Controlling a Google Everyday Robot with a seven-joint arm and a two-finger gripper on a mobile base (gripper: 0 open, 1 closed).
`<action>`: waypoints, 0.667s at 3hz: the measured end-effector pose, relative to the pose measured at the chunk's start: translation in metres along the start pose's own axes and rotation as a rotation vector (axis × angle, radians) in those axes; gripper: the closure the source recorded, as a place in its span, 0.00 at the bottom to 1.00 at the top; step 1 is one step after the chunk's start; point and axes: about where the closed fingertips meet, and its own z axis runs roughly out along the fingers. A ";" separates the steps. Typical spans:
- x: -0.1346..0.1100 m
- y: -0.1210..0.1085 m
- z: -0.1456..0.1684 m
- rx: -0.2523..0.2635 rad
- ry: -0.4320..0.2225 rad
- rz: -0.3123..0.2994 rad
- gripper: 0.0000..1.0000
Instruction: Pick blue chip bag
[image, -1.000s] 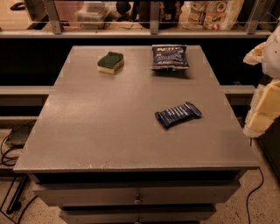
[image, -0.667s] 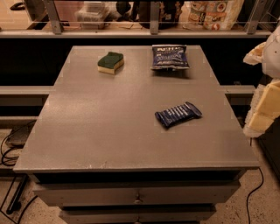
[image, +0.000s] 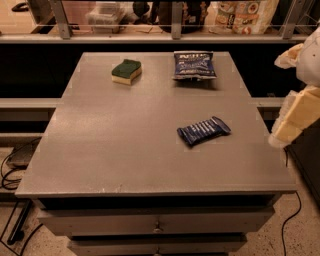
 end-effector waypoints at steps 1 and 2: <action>-0.018 -0.053 0.021 0.092 -0.207 0.096 0.00; -0.030 -0.105 0.035 0.171 -0.288 0.137 0.00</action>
Offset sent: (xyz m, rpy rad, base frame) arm 0.1691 -0.0013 0.0125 0.3507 -0.2956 -0.1460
